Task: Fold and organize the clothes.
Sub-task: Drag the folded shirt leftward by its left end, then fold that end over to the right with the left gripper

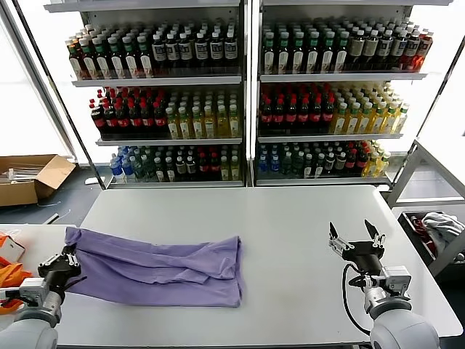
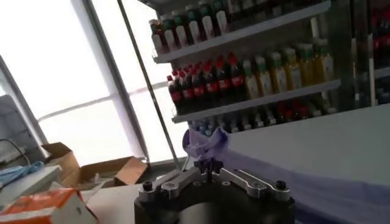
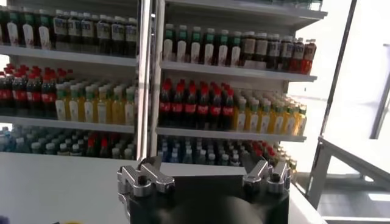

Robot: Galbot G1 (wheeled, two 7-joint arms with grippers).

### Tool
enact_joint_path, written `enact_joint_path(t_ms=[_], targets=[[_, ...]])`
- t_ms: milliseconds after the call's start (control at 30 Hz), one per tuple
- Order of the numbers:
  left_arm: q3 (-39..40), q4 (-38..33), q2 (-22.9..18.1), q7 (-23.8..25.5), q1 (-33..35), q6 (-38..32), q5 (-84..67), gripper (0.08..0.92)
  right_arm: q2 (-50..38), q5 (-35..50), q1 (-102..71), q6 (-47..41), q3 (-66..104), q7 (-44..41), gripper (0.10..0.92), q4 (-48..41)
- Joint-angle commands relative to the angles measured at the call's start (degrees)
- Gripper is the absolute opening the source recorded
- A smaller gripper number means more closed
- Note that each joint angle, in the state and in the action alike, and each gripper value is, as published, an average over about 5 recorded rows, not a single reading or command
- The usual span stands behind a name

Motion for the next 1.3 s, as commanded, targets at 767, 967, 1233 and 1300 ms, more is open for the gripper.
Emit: enact_joint_path(t_ms=[767,967,1233,1300], targets=[[37.4,-2.2,-14.2,-2.9,-7.1,5.3,4.7,0.093,4.7,-6.3,-8.8,0.5,2.1,0.1,0.823,4.9],[40.8,-1.2,-15.2,-3.6,-9.2,6.3,4.8,0.093,6.0,-7.2,-10.5,1.2,2.4,0.1,0.823,5.0],[41.4,1.7,-15.3,-3.5,-10.6,6.7,4.2,0.093,6.9,-7.5,-10.6,1.3,2.5,0.0,0.823,4.4],[41.2,2.3,-15.6,-3.6,-11.1,6.9,4.2,0.093,7.1,-7.7,-10.7,1.4,2.3,0.0,0.823,4.1]])
